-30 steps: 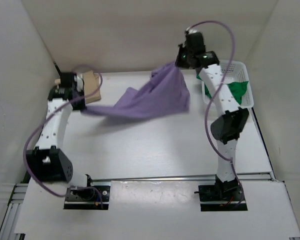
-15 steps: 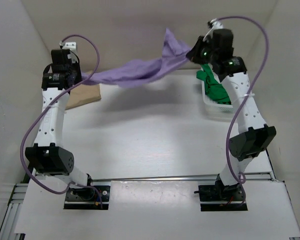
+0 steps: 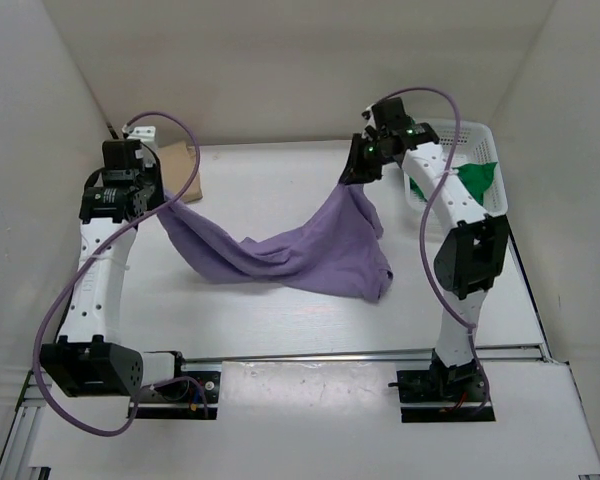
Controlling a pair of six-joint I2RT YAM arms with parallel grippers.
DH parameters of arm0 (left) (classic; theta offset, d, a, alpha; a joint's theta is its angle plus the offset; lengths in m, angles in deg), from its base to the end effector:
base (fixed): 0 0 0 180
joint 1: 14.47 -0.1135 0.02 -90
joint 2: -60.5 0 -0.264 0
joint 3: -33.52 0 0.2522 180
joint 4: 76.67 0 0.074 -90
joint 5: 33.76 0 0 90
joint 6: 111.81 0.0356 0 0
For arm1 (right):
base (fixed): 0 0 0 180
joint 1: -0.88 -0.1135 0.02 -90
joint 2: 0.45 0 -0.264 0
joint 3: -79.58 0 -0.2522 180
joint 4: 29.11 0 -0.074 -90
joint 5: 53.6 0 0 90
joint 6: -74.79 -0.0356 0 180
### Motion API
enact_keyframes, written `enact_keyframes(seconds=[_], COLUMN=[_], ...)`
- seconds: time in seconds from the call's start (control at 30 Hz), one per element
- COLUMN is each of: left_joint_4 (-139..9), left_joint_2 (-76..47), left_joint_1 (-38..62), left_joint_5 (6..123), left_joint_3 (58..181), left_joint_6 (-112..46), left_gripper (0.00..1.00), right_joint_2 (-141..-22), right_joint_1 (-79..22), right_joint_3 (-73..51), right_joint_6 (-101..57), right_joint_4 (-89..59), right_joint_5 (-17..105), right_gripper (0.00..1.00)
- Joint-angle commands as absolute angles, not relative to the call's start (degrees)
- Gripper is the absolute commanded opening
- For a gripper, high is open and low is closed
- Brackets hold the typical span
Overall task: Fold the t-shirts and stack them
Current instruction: Flatten out the tshirt
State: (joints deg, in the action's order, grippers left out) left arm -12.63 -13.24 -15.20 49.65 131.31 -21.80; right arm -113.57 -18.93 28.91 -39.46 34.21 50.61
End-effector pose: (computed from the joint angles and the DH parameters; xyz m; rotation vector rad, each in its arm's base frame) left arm 0.2601 0.0074 0.3994 -0.0751 2.2657 0.1373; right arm 0.4107 0.1572 0.3472 -0.0251 2.4630 0.6467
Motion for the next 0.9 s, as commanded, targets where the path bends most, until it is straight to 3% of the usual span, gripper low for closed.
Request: enact_keyframes(seconds=[0.0, 0.2, 0.37, 0.6, 0.87], left_joint_4=[-11.5, -10.4, -10.4, -10.4, -10.4], left_joint_2=[-13.1, -12.5, -11.3, -10.8, -11.4], left_joint_1=[-15.3, -15.3, -15.3, -15.3, -15.3], left_joint_5=[51.0, 53.0, 53.0, 53.5, 55.1], left_joint_3=[128.0, 119.6, 115.6, 111.4, 108.5], left_joint_6=[-21.8, -21.8, -21.8, -21.8, -21.8], left_gripper=[0.1, 0.1, 0.1, 0.1, 0.1], right_joint_2=[-117.5, -119.5, -118.9, -124.4, -139.2], right_joint_1=[-20.5, -20.5, -21.0, -21.6, -22.7], right_joint_3=[26.1, 12.5, 10.6, 23.4, 40.2], right_joint_6=[-39.5, -40.0, -38.9, -36.9, -46.7], right_joint_4=[35.7, 31.9, 28.7, 27.0, 23.6], right_joint_5=[56.2, 50.4, 47.5, 45.3, 44.2], right_gripper=[0.26, 0.36, 0.42, 0.59, 0.6])
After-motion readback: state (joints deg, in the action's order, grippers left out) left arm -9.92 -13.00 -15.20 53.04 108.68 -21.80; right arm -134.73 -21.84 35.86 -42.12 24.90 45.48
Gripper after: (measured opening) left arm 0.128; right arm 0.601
